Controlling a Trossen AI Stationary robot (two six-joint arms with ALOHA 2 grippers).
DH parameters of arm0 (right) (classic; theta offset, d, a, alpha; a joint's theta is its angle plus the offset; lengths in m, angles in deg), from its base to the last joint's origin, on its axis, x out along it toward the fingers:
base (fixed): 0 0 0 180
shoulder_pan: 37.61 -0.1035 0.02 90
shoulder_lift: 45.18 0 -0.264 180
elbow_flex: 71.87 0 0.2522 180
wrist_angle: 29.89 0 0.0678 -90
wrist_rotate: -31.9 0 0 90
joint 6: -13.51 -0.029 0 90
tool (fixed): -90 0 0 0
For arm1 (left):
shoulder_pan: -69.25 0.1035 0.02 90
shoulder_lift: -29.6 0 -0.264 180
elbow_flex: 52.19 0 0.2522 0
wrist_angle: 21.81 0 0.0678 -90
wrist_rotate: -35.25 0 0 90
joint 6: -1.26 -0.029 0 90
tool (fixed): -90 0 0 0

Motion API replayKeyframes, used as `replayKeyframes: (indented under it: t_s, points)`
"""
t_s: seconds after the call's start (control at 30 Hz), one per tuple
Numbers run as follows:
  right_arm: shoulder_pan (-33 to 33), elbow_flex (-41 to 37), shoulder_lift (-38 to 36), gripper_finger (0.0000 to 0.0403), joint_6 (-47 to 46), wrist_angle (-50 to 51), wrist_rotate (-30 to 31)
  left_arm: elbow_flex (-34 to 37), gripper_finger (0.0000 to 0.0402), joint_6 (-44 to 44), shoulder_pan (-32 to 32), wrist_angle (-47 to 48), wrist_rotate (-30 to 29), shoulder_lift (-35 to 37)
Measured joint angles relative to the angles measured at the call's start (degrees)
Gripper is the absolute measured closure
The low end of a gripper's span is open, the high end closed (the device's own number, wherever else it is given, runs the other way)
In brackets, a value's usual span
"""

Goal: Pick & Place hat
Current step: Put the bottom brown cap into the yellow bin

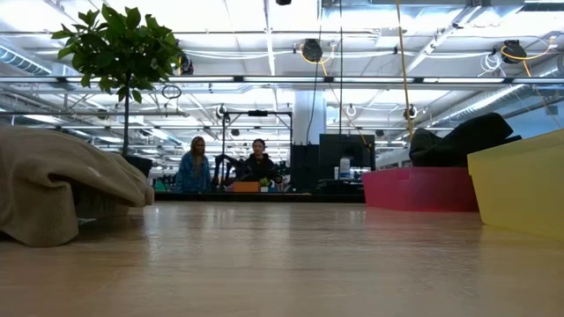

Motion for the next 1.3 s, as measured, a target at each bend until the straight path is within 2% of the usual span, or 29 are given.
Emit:
replayKeyframes:
  t_s: [0.2,0.3,0.6,0.8,1.03,1.17,1.3]
  points:
    - [-0.1,0.0,0.0,0.0379,-0.6,-0.6,0.0,0.0,0.0255,-1.2,0.1,0.2,0.8,0.0]
    - [-0.5,0.0,0.0,0.0379,-1.3,-0.5,0.0,0.0,0.0250,-1.4,0.5,4.3,1.0,1.0]
    - [-3.8,0.1,0.0,0.0379,-4.1,-1.2,0.1,0.2,0.0264,-11.1,3.8,22.1,-6.2,10.3]
    - [-7.2,0.1,0.0,0.0379,-6.3,-4.7,3.1,0.1,0.0280,-15.9,6.8,28.7,-7.8,18.0]
    - [-15.7,0.1,2.0,0.0388,-16.7,-4.5,11.9,0.2,0.0286,-19.0,8.9,36.2,-8.2,25.1]
    - [-18.3,0.1,5.5,0.0389,-26.2,-3.1,11.8,0.2,0.0286,-20.0,9.1,38.3,-8.4,27.0]
    - [-19.5,0.1,9.9,0.0389,-39.5,5.3,8.0,0.1,0.0286,-20.7,9.1,39.2,-8.2,27.6]
